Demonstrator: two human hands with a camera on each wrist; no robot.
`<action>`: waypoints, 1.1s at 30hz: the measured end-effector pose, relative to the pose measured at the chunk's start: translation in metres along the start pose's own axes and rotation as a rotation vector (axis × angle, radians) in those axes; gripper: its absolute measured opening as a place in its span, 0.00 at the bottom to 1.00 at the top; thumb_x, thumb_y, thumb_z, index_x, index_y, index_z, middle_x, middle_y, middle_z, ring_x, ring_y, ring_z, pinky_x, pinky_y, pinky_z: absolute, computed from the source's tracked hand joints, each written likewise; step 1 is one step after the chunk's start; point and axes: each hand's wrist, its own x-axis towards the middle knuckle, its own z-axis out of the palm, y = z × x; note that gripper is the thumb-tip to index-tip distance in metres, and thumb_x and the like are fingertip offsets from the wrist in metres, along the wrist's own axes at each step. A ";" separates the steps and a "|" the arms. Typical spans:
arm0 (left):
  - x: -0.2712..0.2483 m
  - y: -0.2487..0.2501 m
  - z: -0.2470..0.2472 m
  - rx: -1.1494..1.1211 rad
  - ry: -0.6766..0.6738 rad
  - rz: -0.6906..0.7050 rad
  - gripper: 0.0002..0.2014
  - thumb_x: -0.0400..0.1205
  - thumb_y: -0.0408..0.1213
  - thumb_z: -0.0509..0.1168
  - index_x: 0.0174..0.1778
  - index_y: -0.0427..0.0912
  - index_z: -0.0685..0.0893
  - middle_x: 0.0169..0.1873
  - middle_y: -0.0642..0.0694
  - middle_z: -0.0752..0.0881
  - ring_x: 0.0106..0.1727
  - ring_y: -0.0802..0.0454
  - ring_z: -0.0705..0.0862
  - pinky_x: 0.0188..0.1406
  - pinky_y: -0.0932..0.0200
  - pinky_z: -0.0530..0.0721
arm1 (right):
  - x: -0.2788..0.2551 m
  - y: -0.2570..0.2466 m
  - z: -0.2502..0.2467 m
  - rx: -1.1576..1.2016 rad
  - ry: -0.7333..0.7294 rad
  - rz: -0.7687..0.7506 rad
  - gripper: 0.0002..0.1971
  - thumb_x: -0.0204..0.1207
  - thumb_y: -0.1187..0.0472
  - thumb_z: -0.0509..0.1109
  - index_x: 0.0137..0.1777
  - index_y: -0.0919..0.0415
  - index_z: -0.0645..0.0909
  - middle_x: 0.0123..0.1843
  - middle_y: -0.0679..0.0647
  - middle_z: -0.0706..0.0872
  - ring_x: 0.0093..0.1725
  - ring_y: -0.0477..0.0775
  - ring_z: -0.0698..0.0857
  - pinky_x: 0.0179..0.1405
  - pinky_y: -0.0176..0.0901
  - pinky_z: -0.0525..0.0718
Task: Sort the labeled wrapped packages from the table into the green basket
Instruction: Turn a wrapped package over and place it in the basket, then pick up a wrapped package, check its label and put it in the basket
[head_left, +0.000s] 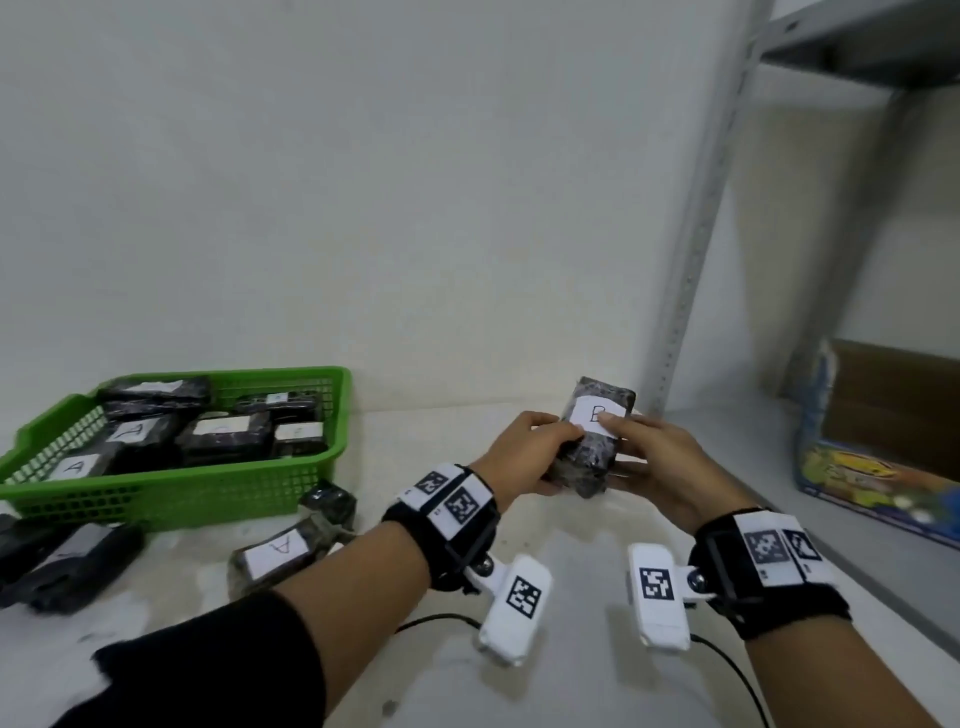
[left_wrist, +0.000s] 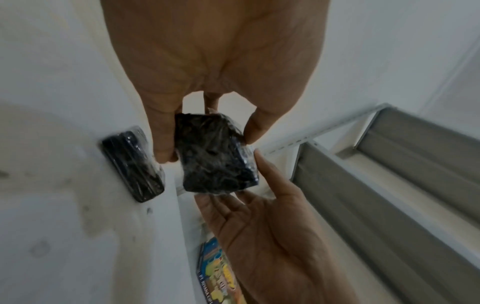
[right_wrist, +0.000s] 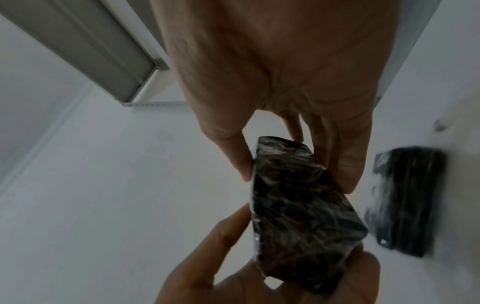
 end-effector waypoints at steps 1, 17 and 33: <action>0.006 0.001 0.010 0.059 0.005 0.008 0.18 0.84 0.48 0.69 0.63 0.40 0.84 0.55 0.40 0.90 0.52 0.43 0.90 0.54 0.45 0.93 | 0.002 0.000 -0.011 -0.016 0.029 0.011 0.15 0.83 0.59 0.76 0.65 0.68 0.87 0.57 0.68 0.93 0.42 0.62 0.94 0.39 0.49 0.93; 0.092 -0.020 0.126 0.574 0.080 -0.028 0.21 0.80 0.50 0.67 0.54 0.33 0.89 0.50 0.35 0.92 0.49 0.36 0.92 0.52 0.45 0.93 | 0.063 0.023 -0.110 -0.225 0.218 0.231 0.18 0.83 0.61 0.76 0.68 0.72 0.83 0.51 0.63 0.90 0.44 0.60 0.90 0.37 0.49 0.88; 0.100 -0.027 0.127 0.743 0.174 -0.034 0.17 0.84 0.43 0.67 0.59 0.32 0.86 0.56 0.36 0.90 0.58 0.38 0.90 0.49 0.54 0.86 | 0.083 0.040 -0.104 -0.382 0.214 0.259 0.21 0.78 0.59 0.81 0.64 0.68 0.79 0.63 0.67 0.90 0.62 0.69 0.91 0.67 0.67 0.88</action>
